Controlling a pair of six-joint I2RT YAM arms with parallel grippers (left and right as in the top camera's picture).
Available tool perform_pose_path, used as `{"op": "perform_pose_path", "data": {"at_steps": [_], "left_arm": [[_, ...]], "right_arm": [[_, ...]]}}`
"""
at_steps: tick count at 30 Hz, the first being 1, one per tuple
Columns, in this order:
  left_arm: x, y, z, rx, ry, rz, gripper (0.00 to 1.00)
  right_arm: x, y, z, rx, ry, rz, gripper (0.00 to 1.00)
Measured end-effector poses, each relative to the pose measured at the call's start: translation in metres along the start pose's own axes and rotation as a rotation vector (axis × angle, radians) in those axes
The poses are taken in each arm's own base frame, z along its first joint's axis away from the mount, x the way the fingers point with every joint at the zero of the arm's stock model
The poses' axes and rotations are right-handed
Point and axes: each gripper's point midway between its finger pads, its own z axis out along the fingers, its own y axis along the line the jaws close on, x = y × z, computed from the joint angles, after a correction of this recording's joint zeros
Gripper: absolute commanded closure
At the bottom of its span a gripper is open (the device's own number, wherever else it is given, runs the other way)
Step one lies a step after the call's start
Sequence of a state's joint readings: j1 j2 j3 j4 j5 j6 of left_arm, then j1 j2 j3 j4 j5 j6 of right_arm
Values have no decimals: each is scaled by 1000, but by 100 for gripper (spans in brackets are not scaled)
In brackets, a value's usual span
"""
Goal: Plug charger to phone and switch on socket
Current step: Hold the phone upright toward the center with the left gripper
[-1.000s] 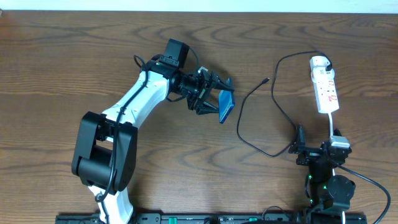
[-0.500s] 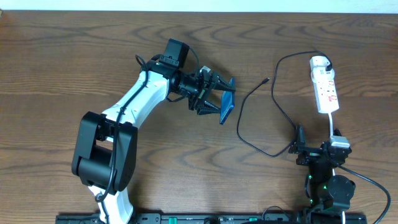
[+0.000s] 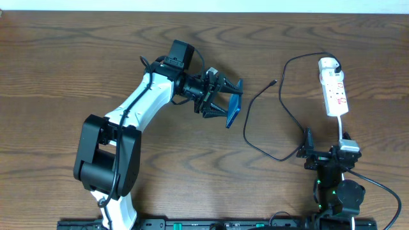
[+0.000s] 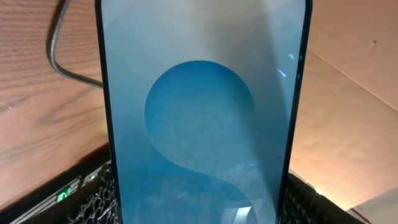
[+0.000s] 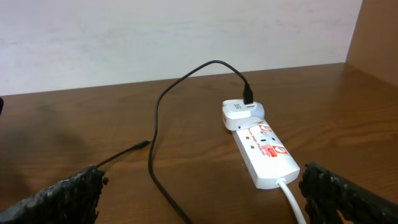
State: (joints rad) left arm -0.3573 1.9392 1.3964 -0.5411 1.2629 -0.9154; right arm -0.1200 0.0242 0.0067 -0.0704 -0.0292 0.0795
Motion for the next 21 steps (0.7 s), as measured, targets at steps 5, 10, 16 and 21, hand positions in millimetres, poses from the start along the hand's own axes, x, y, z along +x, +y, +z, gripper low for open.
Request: {"op": "perform_pose_path", "data": {"at_steps": [5, 10, 16, 21], "left_arm": [[3, -2, 0, 10, 15, 3, 42], [3, -3, -1, 16, 21, 4, 42], [5, -4, -2, 24, 30, 6, 42], [5, -4, -2, 25, 31, 6, 42]], "right_arm": [[0, 0, 0, 0, 0, 0, 1], [0, 0, 0, 0, 0, 0, 1], [0, 0, 0, 0, 0, 0, 1], [0, 0, 0, 0, 0, 0, 1]]}}
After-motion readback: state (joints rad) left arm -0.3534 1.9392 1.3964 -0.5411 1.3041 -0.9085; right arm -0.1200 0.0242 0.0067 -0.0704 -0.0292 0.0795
